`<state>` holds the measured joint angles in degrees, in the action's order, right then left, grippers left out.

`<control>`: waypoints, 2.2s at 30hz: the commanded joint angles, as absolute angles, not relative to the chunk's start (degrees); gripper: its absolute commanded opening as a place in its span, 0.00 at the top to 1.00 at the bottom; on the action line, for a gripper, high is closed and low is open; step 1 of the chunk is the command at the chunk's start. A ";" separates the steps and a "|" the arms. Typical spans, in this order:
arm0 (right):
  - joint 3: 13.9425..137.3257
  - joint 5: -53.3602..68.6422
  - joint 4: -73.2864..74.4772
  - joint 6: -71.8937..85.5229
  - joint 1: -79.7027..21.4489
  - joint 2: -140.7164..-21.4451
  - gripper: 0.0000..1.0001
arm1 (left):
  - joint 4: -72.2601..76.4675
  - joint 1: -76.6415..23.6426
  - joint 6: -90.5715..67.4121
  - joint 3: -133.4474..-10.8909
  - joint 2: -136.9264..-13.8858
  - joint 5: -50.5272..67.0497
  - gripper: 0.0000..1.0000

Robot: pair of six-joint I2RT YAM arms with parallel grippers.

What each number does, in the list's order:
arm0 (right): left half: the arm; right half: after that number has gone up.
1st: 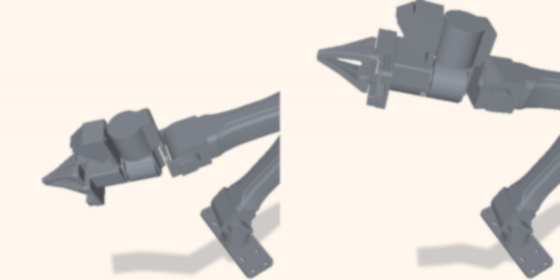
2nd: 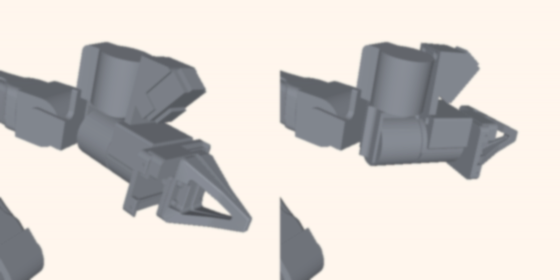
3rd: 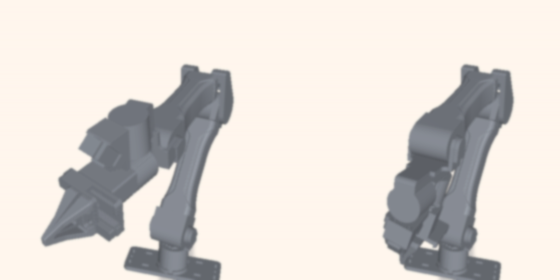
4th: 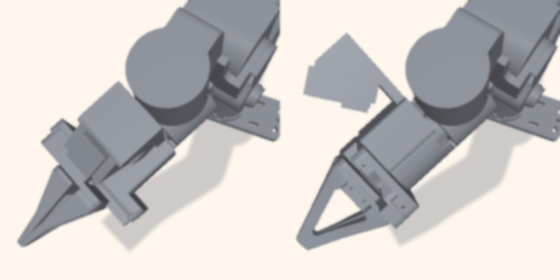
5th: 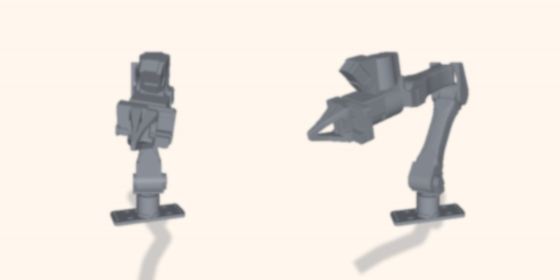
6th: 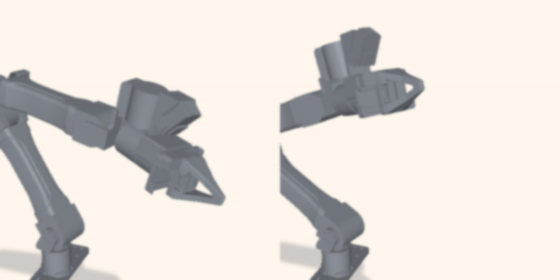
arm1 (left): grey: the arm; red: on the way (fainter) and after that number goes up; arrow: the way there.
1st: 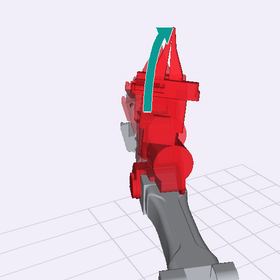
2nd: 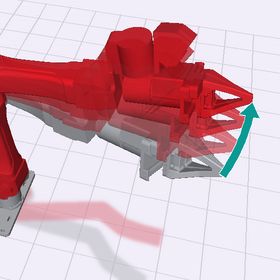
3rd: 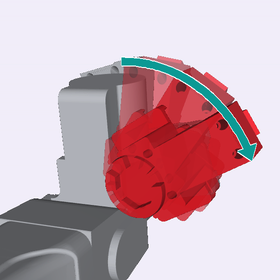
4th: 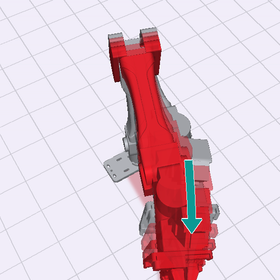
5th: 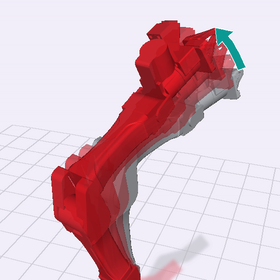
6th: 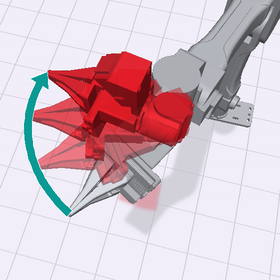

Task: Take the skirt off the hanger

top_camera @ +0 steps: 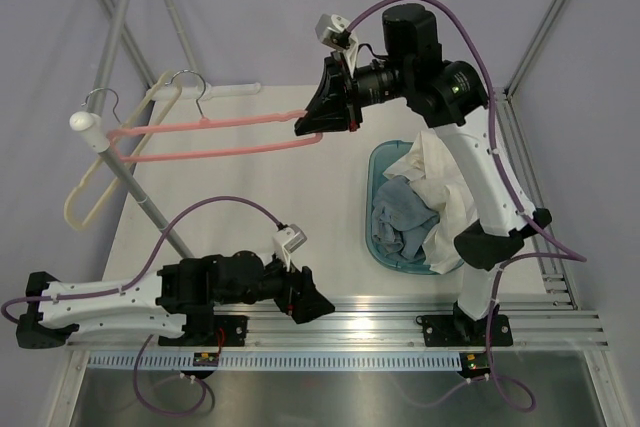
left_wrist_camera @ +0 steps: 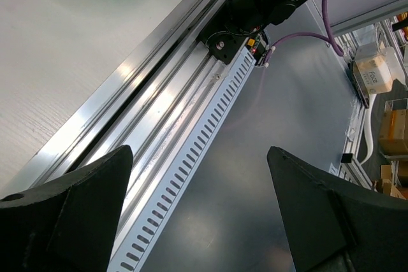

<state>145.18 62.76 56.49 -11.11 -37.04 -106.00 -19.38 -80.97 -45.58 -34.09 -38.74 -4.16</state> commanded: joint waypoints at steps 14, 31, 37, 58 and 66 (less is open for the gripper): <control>155.21 63.12 39.37 -0.35 -41.30 -118.91 1.00 | -15.91 -81.12 -47.37 -31.73 -35.51 -2.90 0.11; 156.36 54.33 34.19 2.20 -48.68 -123.84 1.00 | -15.91 -81.21 -47.20 -31.64 -35.33 -2.29 0.11; 155.83 46.68 34.19 0.97 -50.71 -124.37 1.00 | -16.08 -81.21 -47.11 -31.38 -35.07 -2.11 0.11; 156.36 44.38 36.39 0.44 -54.31 -124.02 1.00 | -15.38 -81.21 -47.90 -30.06 -34.89 -2.37 0.11; 155.83 43.68 37.00 0.35 -55.63 -123.49 0.91 | -15.12 -81.21 -48.87 -29.36 -34.98 -2.02 0.11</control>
